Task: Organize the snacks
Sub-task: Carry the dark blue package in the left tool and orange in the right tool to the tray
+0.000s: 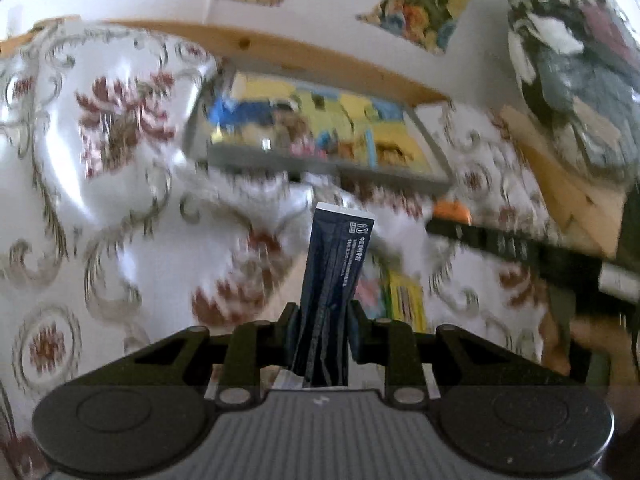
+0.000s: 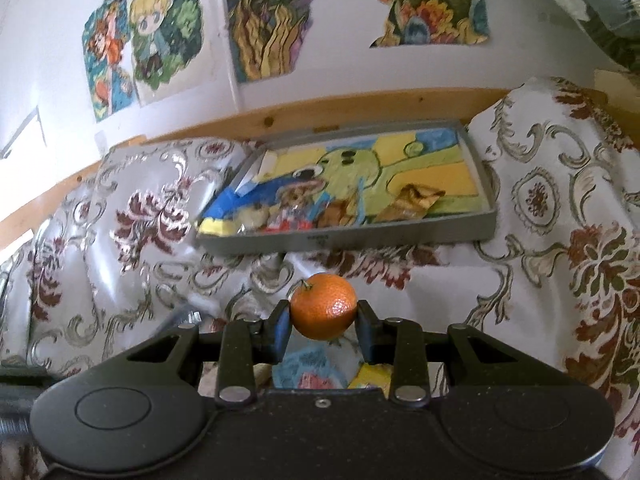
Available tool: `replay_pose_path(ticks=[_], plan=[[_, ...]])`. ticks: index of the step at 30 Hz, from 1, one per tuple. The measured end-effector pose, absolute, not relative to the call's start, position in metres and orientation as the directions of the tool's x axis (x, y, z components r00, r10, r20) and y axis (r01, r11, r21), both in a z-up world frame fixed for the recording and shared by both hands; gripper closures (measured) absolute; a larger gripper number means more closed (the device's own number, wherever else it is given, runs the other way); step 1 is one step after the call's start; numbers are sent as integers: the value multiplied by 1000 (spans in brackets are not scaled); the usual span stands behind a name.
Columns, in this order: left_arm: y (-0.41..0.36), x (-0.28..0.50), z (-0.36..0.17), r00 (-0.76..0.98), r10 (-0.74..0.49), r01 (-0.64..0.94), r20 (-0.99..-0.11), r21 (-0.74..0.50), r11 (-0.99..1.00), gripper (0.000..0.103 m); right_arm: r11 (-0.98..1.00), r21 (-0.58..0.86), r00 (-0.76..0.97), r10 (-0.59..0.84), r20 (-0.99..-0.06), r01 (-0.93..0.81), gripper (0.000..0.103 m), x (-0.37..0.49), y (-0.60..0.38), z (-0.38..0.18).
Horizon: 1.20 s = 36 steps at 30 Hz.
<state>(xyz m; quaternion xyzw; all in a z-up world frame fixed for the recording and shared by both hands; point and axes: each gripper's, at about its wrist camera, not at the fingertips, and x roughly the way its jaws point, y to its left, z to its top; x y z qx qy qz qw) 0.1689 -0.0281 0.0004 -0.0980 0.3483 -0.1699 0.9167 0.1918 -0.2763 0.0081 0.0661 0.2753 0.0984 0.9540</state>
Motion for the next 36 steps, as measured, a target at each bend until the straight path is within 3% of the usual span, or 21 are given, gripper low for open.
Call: replay_pose_path(ticks=[15, 28, 36], plan=[[-97, 292, 54, 807, -316, 221, -498, -241, 945, 76, 993, 117, 921, 60, -385, -15, 67, 246, -309, 3], [-154, 399, 37, 792, -261, 189, -552, -185, 964, 75, 994, 102, 942, -3, -336, 40, 67, 307, -330, -7], [-179, 431, 17, 765, -244, 206, -596, -132, 970, 75, 991, 120, 923, -14, -384, 65, 67, 330, -337, -20]])
